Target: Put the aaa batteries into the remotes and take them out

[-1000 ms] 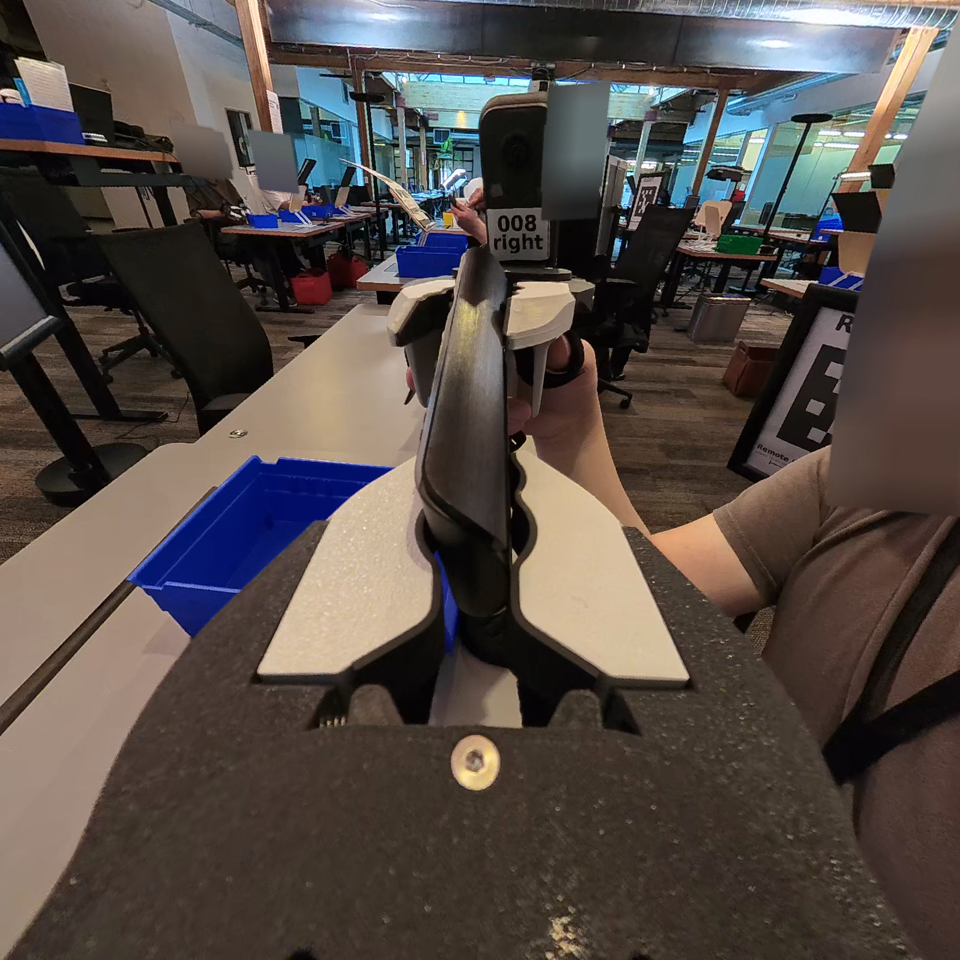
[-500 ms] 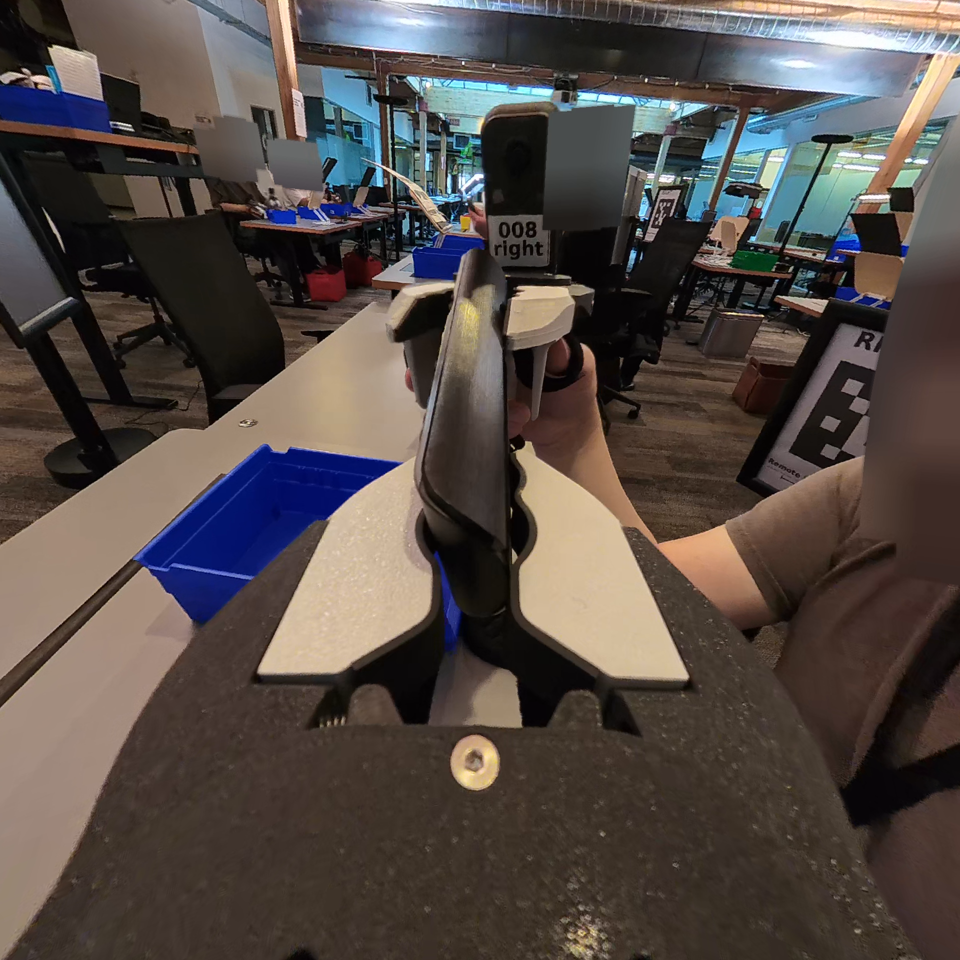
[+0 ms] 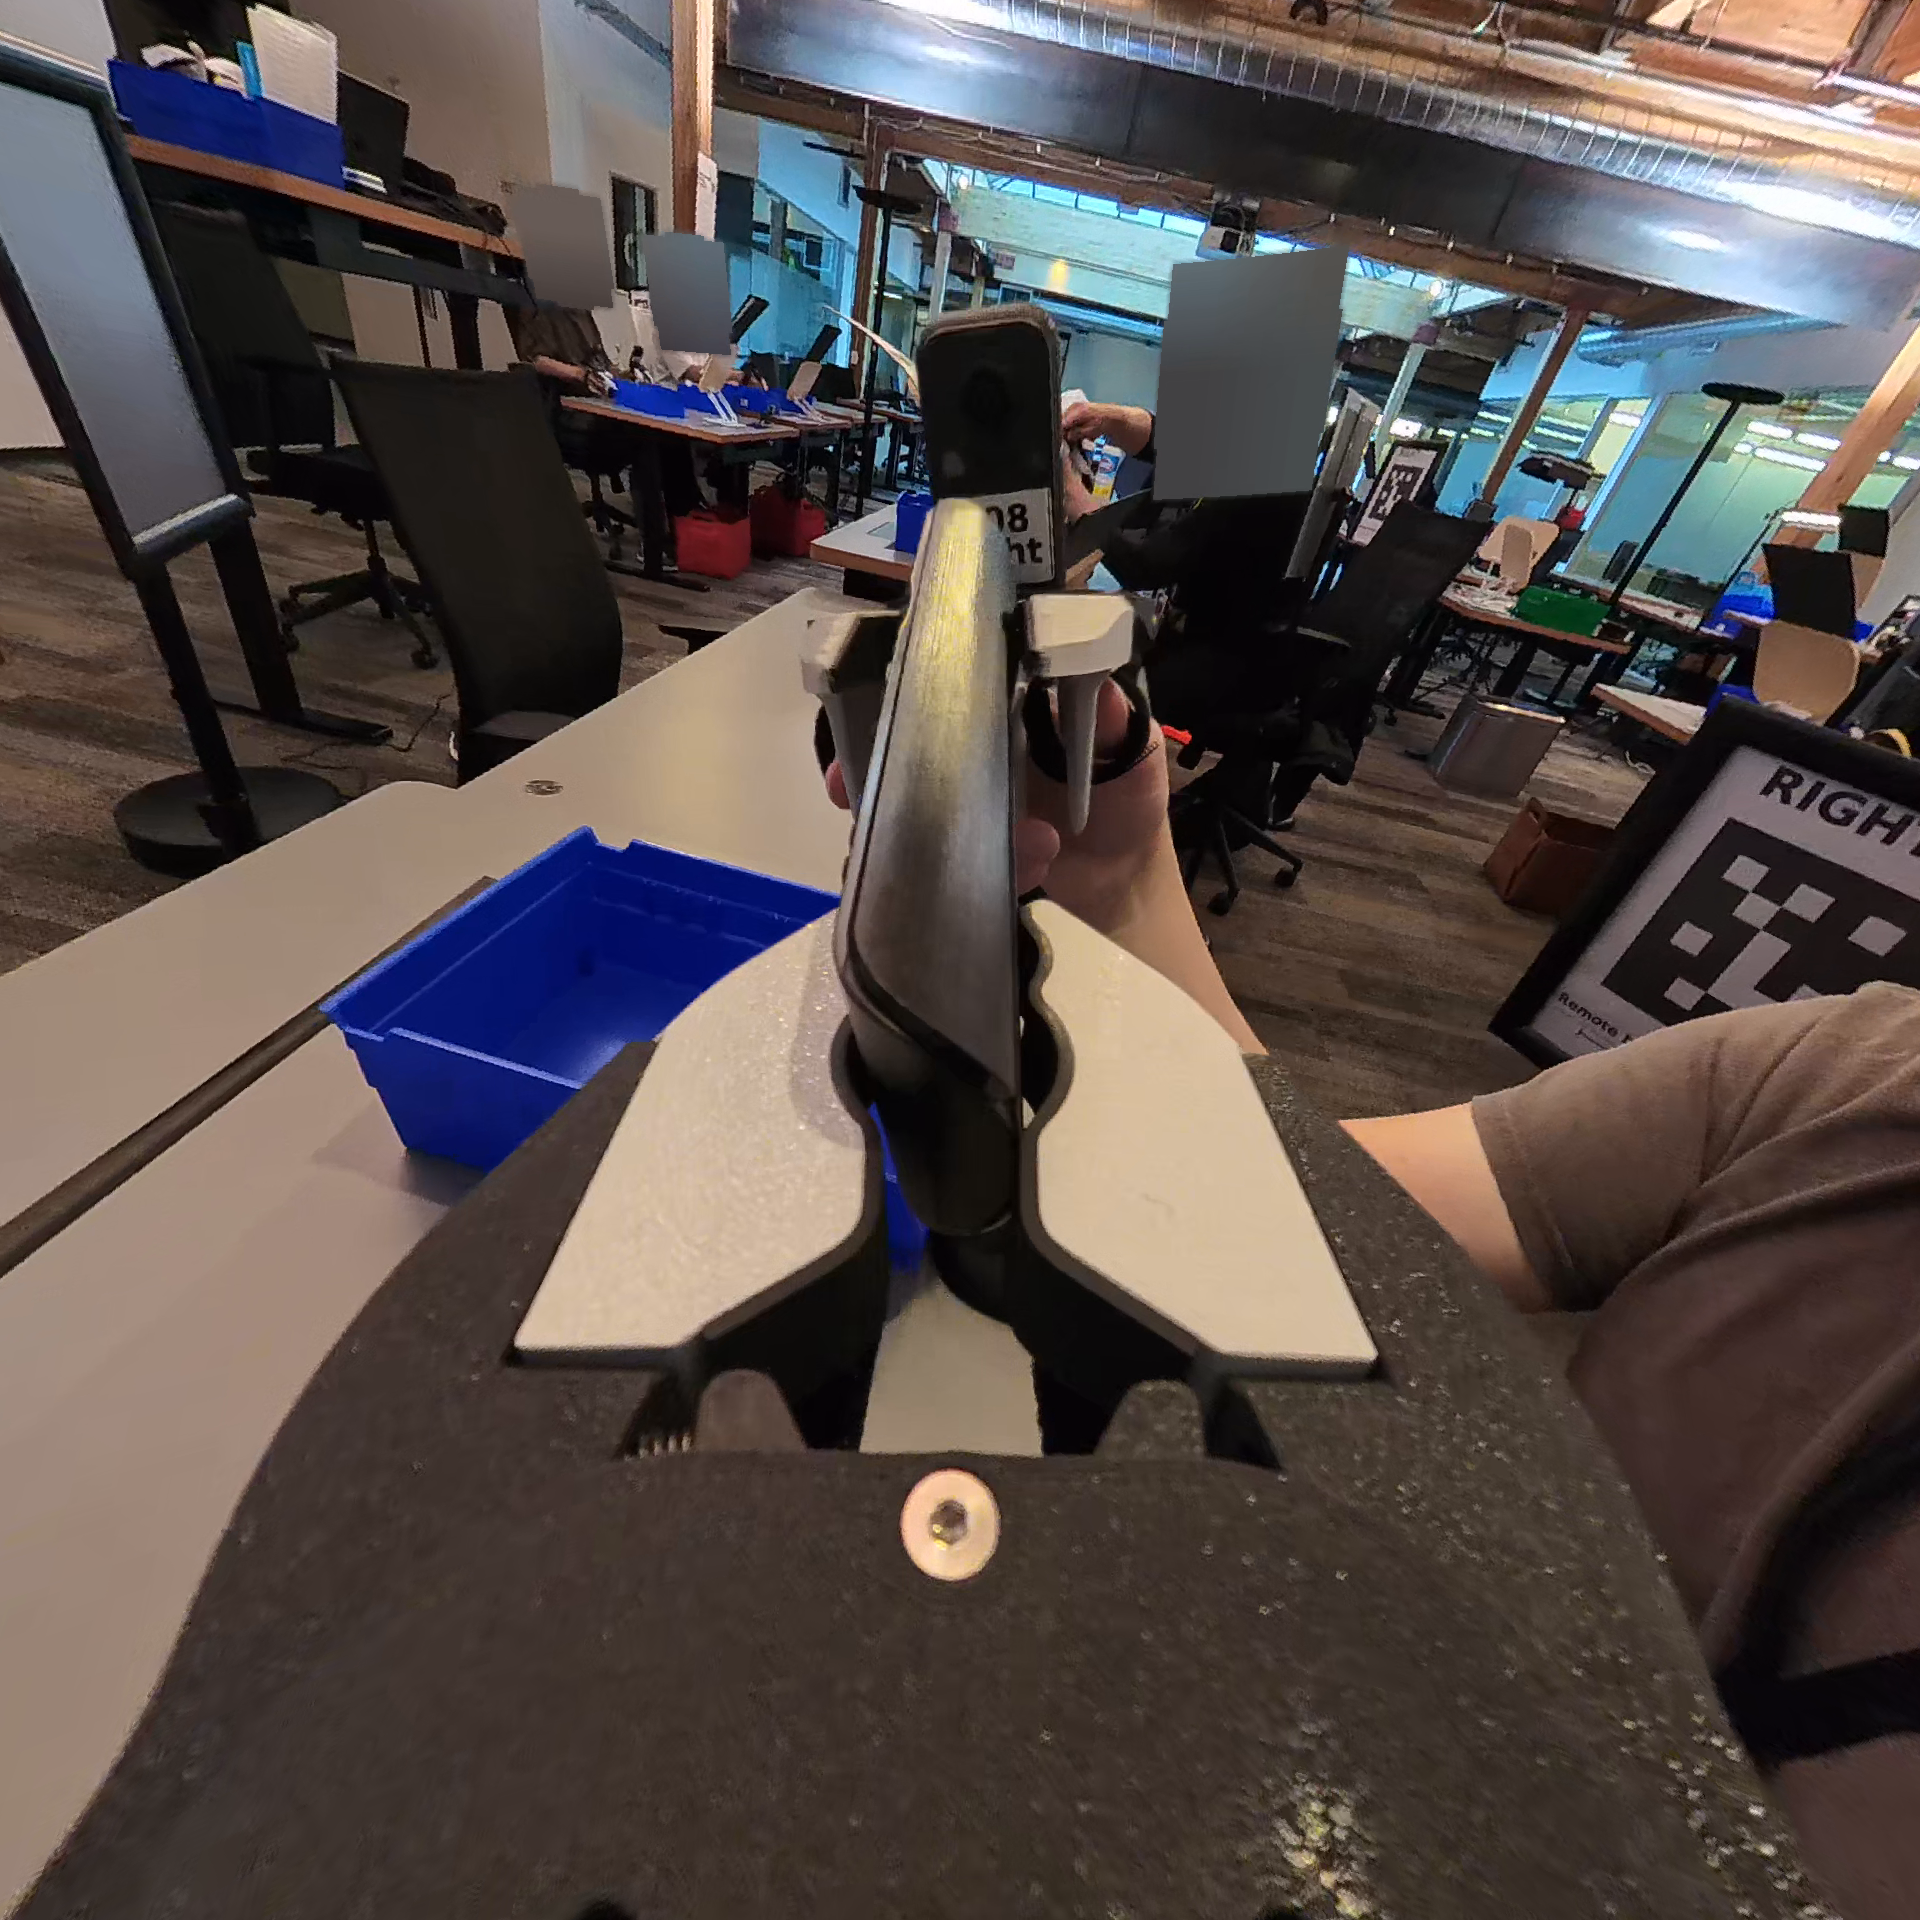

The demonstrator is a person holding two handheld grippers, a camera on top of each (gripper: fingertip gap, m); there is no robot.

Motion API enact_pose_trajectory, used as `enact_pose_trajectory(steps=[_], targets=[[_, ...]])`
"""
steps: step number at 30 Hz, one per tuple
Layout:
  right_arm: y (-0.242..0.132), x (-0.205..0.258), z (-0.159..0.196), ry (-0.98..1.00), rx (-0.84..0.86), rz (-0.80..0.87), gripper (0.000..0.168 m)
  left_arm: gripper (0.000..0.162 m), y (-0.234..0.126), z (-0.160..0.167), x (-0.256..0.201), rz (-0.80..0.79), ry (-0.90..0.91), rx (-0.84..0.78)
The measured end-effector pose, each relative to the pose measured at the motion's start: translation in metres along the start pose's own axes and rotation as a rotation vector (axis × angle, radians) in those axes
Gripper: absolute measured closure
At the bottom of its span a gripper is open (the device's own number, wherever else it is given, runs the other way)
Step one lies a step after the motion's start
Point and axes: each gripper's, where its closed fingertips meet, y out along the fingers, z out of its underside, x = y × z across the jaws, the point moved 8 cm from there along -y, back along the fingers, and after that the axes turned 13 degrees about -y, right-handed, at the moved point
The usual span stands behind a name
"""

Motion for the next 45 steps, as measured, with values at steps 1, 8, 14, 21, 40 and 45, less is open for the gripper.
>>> enact_pose_trajectory(steps=[1, 8, 14, 21, 40, 45], targets=[[-0.002, -0.002, 0.0, 0.003, -0.008, 0.007, 0.127, 0.14, -0.001, 0.0, 0.001, 0.001, -0.008, -0.003], [0.001, -0.008, 0.001, 0.057, -0.084, 0.002, 0.13, 0.14, -0.009, 0.0, 0.009, -0.004, -0.031, -0.054], [0.013, -0.012, 0.003, 0.084, -0.183, -0.034, 0.143, 0.14, -0.015, -0.001, 0.013, -0.006, -0.021, -0.09], [0.012, -0.015, 0.006, 0.097, -0.108, -0.048, 0.143, 0.138, -0.014, 0.01, 0.017, 0.0, -0.02, -0.004], [0.031, -0.038, 0.025, 0.261, -0.366, -0.013, 0.143, 0.133, -0.039, 0.007, 0.027, -0.09, 0.06, -0.177], [0.038, -0.045, 0.035, 0.353, -0.421, -0.066, 0.143, 0.138, -0.044, 0.004, 0.027, -0.076, 0.06, -0.212]])
